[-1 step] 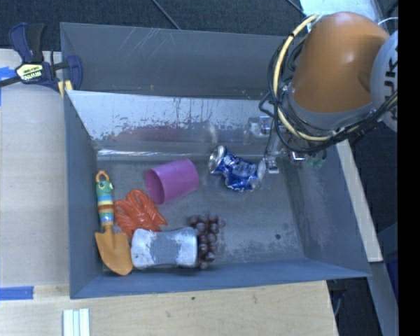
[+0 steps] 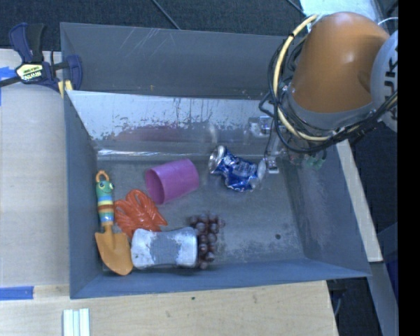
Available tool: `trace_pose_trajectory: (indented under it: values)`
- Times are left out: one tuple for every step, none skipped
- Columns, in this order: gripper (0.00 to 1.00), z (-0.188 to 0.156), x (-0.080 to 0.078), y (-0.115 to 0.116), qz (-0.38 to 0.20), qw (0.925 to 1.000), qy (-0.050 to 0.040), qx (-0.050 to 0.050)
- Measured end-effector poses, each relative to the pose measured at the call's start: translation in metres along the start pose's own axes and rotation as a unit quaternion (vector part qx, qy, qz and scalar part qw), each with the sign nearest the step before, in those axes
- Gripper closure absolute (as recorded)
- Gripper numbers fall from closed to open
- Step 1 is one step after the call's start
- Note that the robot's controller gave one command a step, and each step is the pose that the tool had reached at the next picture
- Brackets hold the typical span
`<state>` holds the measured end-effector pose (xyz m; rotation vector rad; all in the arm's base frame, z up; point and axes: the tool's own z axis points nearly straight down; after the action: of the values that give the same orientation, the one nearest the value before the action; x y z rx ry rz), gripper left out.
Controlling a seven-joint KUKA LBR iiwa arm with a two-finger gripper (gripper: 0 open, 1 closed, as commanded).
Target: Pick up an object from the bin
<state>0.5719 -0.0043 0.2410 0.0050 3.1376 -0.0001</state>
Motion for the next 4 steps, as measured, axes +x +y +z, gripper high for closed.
trace_pose_trajectory:
  values:
    - [0.00,0.053,0.003,-0.007,0.028,0.9996,-0.0004,0.000]
    - [0.00,0.056,-0.011,0.011,0.033,0.9994,-0.0070,0.000]
    - [0.00,0.106,-0.009,-0.008,0.040,0.9992,-0.0033,0.000]
    - [1.00,0.165,-0.025,-0.012,0.185,0.9826,-0.0177,-0.001]
